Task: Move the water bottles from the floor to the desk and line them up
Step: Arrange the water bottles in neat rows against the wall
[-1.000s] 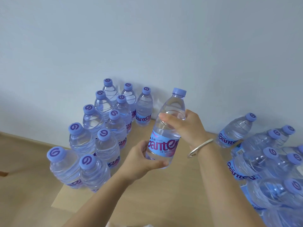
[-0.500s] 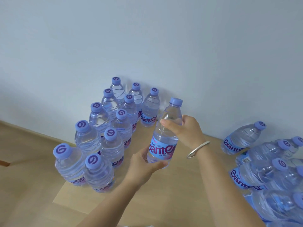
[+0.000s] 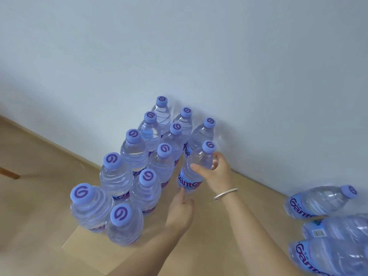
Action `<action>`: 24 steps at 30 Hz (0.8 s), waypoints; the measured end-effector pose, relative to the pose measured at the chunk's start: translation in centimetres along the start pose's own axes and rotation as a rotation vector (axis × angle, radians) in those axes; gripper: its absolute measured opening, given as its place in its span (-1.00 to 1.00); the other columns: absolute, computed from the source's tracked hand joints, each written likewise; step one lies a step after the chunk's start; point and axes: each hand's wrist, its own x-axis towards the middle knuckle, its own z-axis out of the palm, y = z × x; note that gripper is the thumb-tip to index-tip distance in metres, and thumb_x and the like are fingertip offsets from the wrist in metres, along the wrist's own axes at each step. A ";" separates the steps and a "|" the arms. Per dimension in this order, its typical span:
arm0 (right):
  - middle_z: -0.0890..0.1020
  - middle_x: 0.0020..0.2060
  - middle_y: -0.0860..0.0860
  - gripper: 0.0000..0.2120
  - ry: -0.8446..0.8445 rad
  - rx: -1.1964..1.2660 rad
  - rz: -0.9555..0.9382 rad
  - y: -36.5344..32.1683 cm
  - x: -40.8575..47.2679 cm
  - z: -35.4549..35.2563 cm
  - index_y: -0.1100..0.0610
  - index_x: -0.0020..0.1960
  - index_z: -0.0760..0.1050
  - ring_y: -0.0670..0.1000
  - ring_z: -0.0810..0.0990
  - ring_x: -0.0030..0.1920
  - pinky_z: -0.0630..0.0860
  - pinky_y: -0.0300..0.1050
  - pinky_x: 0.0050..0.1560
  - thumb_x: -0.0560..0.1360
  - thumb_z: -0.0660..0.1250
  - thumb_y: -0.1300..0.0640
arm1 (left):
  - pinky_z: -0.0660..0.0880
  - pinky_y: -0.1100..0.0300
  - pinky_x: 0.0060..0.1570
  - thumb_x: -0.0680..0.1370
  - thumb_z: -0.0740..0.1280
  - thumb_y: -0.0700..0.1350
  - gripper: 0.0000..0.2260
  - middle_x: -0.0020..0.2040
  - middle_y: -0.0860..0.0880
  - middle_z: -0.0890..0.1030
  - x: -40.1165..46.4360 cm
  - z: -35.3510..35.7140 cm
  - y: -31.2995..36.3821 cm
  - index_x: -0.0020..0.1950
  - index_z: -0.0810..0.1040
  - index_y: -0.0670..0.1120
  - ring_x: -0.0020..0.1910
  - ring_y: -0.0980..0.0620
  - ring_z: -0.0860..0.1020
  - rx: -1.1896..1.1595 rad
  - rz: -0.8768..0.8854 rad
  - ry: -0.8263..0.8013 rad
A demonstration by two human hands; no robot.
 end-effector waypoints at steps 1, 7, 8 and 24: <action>0.62 -0.14 -0.03 -0.58 -0.008 0.013 -0.005 0.0 0.4 0.2 0.10 0.02 0.47 -0.07 0.55 -0.19 0.51 -0.20 -0.15 0.25 0.58 0.12 | 0.22 0.52 0.14 0.58 0.13 -0.27 -0.49 0.43 0.08 0.33 0.4 0.0 0.0 0.52 0.18 -0.06 0.26 0.27 0.41 -0.024 -0.009 0.000; 0.54 0.01 -0.02 -0.56 0.023 -0.027 -0.094 -0.3 2.1 1.6 0.03 0.02 0.44 -0.11 0.50 -0.06 0.38 -0.40 -0.12 0.25 0.58 0.16 | 0.15 0.19 0.44 0.53 0.21 -0.18 -0.42 0.48 0.08 0.25 3.1 0.3 -0.1 0.54 0.13 -0.04 0.47 0.11 0.21 -0.140 -0.082 0.034; 0.49 0.03 0.01 -0.54 0.030 -0.038 -0.111 -0.3 2.3 1.8 0.03 0.03 0.43 -0.09 0.47 -0.04 0.37 -0.36 -0.08 0.25 0.58 0.17 | 0.14 0.13 0.46 0.52 0.23 -0.16 -0.41 0.49 0.07 0.24 3.4 0.4 -0.1 0.54 0.14 -0.05 0.48 0.10 0.20 -0.150 -0.082 0.043; 0.49 0.12 -0.14 -0.46 -0.040 -0.006 -0.116 0.9 1.8 -1.2 -0.05 0.20 0.33 -0.21 0.47 0.11 0.39 -0.38 0.15 0.33 0.52 0.13 | 0.10 0.07 0.48 0.57 0.20 -0.22 -0.40 0.55 0.04 0.10 3.6 0.5 -0.1 0.55 0.03 -0.05 0.51 0.08 0.11 -0.050 -0.095 0.015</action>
